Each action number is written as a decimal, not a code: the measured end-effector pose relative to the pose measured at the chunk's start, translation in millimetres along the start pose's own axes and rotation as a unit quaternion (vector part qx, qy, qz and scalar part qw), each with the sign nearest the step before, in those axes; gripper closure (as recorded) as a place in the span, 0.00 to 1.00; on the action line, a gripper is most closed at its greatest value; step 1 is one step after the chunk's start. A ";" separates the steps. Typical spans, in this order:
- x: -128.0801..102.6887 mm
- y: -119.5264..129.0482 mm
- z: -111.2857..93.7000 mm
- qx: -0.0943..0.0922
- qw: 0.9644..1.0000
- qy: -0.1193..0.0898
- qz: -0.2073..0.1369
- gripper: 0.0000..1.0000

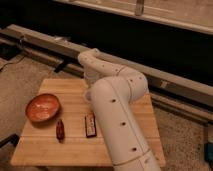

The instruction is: Place the white sponge in the ceramic cup

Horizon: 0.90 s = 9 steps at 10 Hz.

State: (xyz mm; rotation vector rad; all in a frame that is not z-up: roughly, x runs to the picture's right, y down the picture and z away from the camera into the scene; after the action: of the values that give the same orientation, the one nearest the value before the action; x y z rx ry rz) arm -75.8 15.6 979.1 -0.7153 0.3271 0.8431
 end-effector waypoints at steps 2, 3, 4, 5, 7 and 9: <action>3.1 -6.4 9.8 -0.006 1.000 0.011 0.006 0.20; 5.3 -8.4 14.8 -0.009 1.000 0.017 0.008 0.20; 6.1 -9.5 18.8 -0.012 1.000 0.022 0.008 0.24; 7.1 -9.8 22.3 -0.015 0.999 0.028 0.004 0.35; 6.8 -8.6 24.5 -0.020 0.999 0.033 -0.002 0.52; 6.6 -6.2 24.6 -0.026 0.999 0.036 -0.008 0.73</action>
State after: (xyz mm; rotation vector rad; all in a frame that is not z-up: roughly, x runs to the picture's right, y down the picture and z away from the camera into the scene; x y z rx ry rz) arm -67.1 33.5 996.2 -0.7978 0.3636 0.8141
